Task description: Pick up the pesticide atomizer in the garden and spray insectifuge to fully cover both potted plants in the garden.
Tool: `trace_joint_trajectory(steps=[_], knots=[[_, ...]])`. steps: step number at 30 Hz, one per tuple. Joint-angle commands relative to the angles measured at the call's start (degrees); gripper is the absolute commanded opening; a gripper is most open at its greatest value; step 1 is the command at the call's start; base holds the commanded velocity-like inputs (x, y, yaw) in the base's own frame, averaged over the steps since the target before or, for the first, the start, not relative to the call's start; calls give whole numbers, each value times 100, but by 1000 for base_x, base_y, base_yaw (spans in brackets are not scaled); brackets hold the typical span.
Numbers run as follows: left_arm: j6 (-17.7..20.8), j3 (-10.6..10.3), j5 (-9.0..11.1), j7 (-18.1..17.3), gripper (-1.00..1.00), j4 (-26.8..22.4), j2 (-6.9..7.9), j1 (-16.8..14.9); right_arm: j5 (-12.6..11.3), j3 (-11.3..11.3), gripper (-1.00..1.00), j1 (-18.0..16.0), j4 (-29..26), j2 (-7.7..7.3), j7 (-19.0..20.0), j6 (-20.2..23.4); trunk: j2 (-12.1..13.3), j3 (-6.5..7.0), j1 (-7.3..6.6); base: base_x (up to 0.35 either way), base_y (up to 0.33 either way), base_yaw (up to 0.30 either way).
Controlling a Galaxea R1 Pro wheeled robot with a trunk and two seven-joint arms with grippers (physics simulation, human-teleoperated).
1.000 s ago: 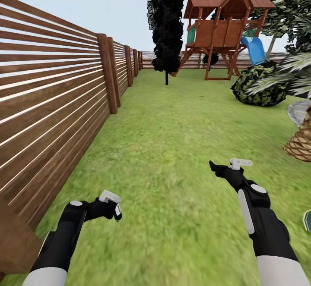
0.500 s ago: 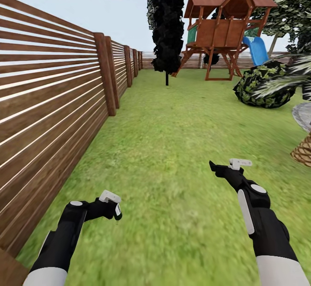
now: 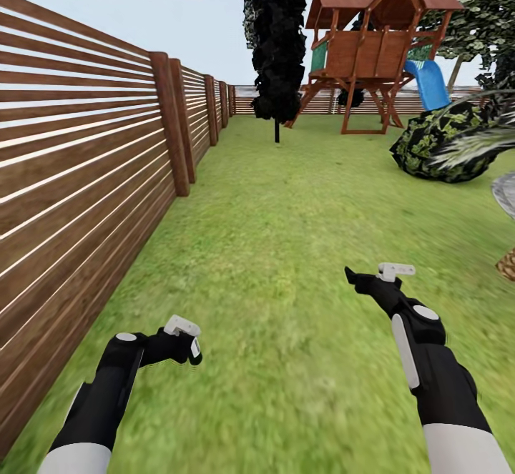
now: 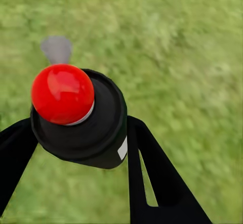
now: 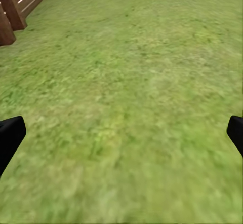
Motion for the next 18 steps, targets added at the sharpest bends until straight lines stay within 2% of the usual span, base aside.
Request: trace_joint_trajectory(steps=[1, 18], knots=[[25, 17, -36, -51, -100, -7, -7, -5, -22, -6, 100, -3, -7, 5, 21, 32, -2, -6, 3, 347, 0, 0], [25, 16, -36, -51, -100, -7, -16, -5, -22, -29, 100, -3, -7, 12, 25, 32, -2, -6, 3, 347, 0, 0]])
